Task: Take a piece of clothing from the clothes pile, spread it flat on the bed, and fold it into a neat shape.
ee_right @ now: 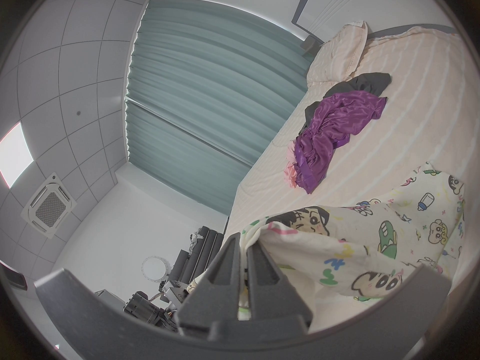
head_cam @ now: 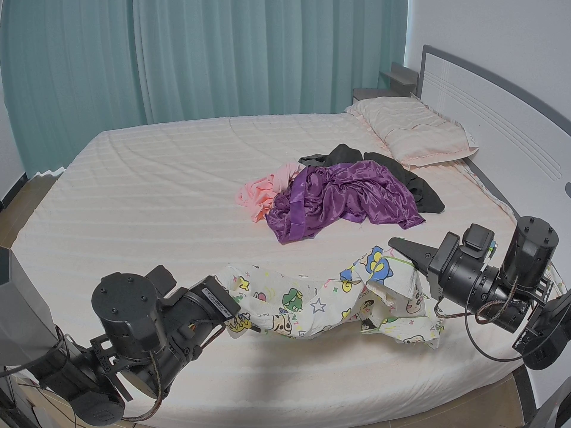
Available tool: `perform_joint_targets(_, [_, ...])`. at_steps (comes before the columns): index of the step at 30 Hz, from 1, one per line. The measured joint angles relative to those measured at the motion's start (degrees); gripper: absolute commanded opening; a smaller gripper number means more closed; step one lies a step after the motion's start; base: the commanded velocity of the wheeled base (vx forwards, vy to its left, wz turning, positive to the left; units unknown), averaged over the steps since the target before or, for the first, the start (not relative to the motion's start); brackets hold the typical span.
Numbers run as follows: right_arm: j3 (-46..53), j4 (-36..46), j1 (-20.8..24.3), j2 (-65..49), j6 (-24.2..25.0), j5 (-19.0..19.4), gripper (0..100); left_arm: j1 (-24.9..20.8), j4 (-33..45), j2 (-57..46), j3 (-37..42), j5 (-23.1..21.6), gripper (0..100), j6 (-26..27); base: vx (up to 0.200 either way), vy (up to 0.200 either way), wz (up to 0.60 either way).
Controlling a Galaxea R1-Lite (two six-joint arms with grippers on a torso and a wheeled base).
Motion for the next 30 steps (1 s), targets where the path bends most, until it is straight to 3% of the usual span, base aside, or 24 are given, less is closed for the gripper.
perform_joint_targets(30, [-0.1, 0.0, -0.1, 0.0, 0.0, 0.0, 0, -0.2, 0.2, 0.2, 0.0, 0.0, 0, 0.0, 0.0, 0.2, 0.0])
